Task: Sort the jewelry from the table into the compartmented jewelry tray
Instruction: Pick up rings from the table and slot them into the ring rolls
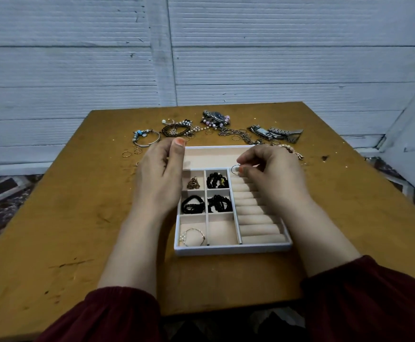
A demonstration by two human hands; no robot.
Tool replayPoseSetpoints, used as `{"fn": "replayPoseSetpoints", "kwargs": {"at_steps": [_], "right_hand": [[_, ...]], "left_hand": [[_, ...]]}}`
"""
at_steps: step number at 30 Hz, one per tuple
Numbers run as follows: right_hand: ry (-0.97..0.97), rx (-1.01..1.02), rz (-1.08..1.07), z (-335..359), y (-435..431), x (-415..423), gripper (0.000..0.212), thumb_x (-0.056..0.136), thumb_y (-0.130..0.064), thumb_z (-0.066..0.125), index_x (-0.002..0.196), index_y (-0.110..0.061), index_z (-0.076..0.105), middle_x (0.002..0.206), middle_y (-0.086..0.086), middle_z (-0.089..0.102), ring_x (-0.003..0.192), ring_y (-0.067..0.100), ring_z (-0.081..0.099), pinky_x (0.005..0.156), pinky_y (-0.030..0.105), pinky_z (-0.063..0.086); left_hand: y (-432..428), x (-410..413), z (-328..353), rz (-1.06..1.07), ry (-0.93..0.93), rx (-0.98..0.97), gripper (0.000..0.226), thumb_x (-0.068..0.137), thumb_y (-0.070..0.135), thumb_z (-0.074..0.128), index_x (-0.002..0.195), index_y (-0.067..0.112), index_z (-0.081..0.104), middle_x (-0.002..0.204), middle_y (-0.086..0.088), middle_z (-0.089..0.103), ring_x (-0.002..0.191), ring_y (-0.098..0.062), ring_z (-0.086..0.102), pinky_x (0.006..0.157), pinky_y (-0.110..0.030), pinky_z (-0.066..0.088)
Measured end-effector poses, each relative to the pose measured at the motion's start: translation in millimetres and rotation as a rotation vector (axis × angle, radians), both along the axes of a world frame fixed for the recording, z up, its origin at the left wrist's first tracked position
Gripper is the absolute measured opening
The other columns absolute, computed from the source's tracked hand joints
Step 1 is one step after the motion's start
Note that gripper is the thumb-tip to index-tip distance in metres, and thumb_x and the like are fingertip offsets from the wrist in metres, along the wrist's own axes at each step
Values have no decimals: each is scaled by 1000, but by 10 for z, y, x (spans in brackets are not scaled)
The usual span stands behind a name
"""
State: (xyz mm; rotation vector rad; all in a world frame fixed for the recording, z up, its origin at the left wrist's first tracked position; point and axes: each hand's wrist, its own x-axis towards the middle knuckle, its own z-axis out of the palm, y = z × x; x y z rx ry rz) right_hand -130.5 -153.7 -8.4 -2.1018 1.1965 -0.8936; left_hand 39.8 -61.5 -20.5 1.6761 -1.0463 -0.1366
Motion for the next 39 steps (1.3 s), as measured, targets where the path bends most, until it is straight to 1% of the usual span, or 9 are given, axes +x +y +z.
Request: {"fn": "replayPoseSetpoints", "kwargs": {"at_steps": [3, 9, 11, 14, 18, 22, 30, 36, 39], "right_hand": [[84, -62, 6, 3, -9, 18, 9, 82, -22, 70, 82, -31, 68, 69, -16, 63, 67, 5, 61, 66, 25, 44], [154, -121, 22, 18, -13, 20, 15, 82, -22, 67, 75, -34, 65, 59, -18, 56, 74, 14, 61, 70, 30, 47], [175, -134, 26, 9, -18, 10, 16, 82, -22, 67, 74, -36, 64, 64, -16, 60, 79, 17, 61, 73, 32, 48], [202, -170, 30, -13, -23, -12, 11, 82, -23, 66, 82, -33, 70, 77, -8, 69, 88, 22, 60, 80, 38, 49], [271, -226, 17, -31, -30, -19, 12, 85, -26, 64, 89, -34, 71, 85, -5, 70, 96, 20, 52, 79, 34, 42], [295, -223, -1, -40, -36, -23, 13, 86, -28, 61, 89, -37, 71, 88, -5, 69, 96, 19, 49, 76, 33, 39], [341, -243, 27, 25, 25, -40, 16, 90, -24, 59, 92, -33, 71, 90, -10, 69, 94, 17, 47, 75, 31, 29], [337, -240, 22, 34, 37, -40, 15, 89, -25, 59, 93, -33, 71, 93, -9, 70, 94, 19, 47, 76, 32, 30], [341, -257, 34, 27, 32, -46, 15, 89, -25, 58, 92, -33, 71, 93, -9, 70, 92, 19, 46, 74, 31, 28]], "left_hand": [[-5, 12, -11, 11, 21, -15, 60, 84, 66, 26, 105, 26, 65, 102, 1, 65, 99, -18, 60, 87, -47, 49], [21, -6, 18, 18, 43, -32, 57, 83, 63, 26, 97, 25, 66, 94, 1, 64, 94, -18, 59, 84, -42, 49], [19, -3, 11, 20, 47, -26, 54, 83, 64, 26, 97, 29, 65, 95, 1, 65, 95, -17, 59, 84, -41, 49], [21, 13, -1, 14, 41, -26, 53, 84, 64, 26, 97, 31, 66, 95, -1, 65, 95, -18, 59, 85, -44, 50], [22, 28, 5, 7, 45, -14, 45, 85, 63, 26, 91, 37, 62, 92, 2, 64, 94, -16, 59, 85, -45, 50], [26, 18, 2, 10, 31, 1, 50, 85, 64, 24, 97, 35, 63, 95, 3, 64, 96, -14, 58, 86, -45, 50], [18, 14, -8, 13, 25, 11, 59, 84, 66, 24, 103, 29, 66, 97, 2, 65, 96, -14, 59, 84, -44, 50], [20, 0, -2, 12, -9, 14, 57, 87, 61, 27, 105, 25, 67, 96, 1, 65, 96, -16, 59, 79, -35, 47], [28, -3, 8, 16, -19, 16, 56, 88, 59, 28, 107, 23, 67, 96, 0, 66, 96, -16, 59, 80, -37, 47]]}}
